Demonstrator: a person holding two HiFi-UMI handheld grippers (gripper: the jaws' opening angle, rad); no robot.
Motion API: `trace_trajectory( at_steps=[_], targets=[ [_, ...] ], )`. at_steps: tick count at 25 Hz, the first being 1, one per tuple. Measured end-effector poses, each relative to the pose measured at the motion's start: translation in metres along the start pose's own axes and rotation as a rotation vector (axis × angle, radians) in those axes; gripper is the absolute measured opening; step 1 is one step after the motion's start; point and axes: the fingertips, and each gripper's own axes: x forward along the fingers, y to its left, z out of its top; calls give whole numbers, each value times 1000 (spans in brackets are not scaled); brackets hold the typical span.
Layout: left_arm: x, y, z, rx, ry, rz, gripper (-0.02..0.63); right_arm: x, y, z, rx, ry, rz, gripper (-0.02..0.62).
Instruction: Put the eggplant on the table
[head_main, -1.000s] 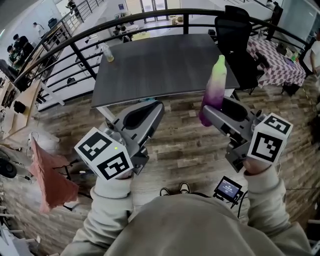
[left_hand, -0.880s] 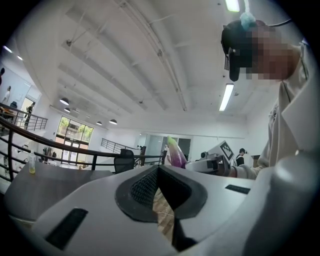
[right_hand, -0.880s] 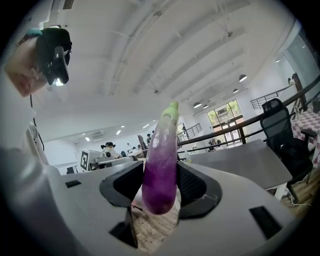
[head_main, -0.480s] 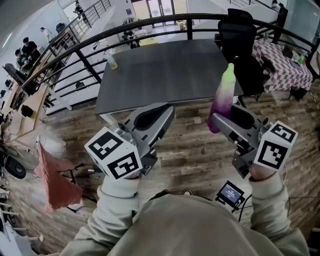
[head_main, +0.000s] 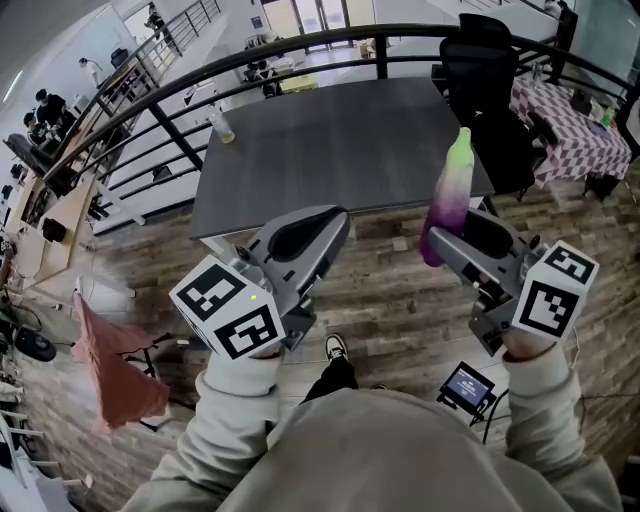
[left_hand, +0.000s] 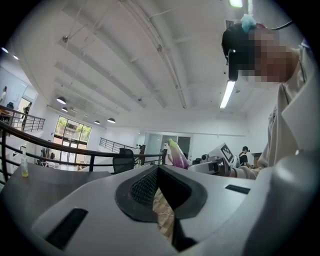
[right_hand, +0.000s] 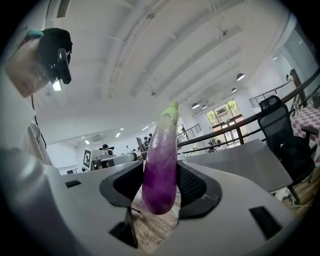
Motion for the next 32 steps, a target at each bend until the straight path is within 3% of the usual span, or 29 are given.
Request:
trace_trajectory(
  at_steps=[9, 32],
  targets=[
    [4, 66, 5, -9, -20, 2, 2, 63, -15, 11, -27, 32, 3, 218],
    [-11, 282, 32, -56, -38, -14, 2, 272, -50, 37, -13, 88, -36, 218]
  ],
)
